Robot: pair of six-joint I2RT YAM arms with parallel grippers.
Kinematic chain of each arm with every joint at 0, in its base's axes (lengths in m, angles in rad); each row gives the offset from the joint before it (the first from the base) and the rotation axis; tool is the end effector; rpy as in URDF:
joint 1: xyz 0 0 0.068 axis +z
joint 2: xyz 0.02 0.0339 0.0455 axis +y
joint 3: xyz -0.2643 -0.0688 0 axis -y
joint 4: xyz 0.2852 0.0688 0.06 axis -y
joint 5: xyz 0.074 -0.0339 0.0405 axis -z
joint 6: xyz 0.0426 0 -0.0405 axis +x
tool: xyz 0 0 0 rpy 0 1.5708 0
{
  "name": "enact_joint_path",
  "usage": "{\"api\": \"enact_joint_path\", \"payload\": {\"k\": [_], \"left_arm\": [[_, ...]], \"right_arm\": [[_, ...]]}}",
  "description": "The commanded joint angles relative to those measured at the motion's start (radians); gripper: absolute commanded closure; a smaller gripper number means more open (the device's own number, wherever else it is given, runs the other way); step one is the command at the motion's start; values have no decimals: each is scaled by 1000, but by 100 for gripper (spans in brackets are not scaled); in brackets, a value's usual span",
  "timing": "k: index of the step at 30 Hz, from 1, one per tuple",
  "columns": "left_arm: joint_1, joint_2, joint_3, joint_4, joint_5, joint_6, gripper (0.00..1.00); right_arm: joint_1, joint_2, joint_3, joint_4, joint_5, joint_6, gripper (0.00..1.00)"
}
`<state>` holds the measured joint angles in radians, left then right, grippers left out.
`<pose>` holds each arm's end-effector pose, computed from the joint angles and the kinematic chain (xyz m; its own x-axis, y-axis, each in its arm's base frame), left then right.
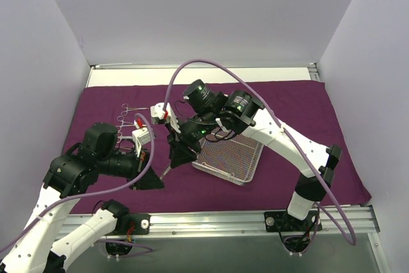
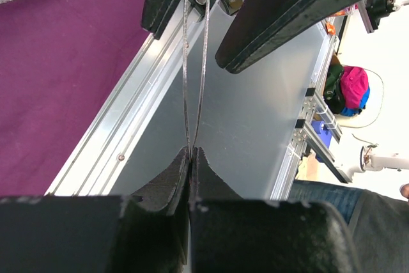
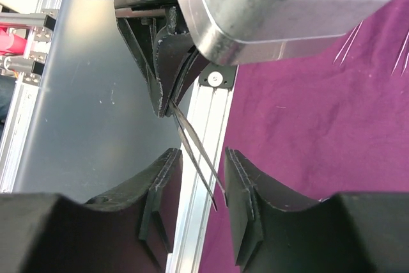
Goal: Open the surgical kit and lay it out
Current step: Place the medical item in the surgical kit.
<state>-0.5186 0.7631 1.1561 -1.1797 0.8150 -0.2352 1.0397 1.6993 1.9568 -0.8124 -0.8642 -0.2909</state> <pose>0.1083 -0.0975 0.3877 -0.7812 0.2618 -0.5667 0.6213 0.4134 -0.6656 0.1751 0.3620 0.4527 -0.0012 -0.3696 -0.9292 -0.9265 -0.3493 0.1401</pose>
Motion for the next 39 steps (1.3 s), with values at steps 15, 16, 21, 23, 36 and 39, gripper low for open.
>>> {"api": "enact_joint_path", "payload": {"k": [15, 16, 21, 23, 36, 39], "left_arm": [[-4, -18, 31, -5, -23, 13, 98], [-6, -15, 36, -3, -22, 14, 98], [-6, -4, 51, -15, -49, 25, 98], [-4, -2, 57, -17, -59, 30, 98], [-4, -10, 65, -31, -148, 30, 59], [-6, -11, 60, -21, -152, 24, 53]], "right_arm": [[29, -7, -52, -11, -44, -10, 91], [31, -9, -55, -11, -50, -11, 91], [36, -18, -78, -8, -64, -7, 91], [39, -21, -84, -7, -64, -4, 92], [40, -59, -104, 9, 27, 15, 100], [34, -64, -105, 18, 24, 16, 100]]}}
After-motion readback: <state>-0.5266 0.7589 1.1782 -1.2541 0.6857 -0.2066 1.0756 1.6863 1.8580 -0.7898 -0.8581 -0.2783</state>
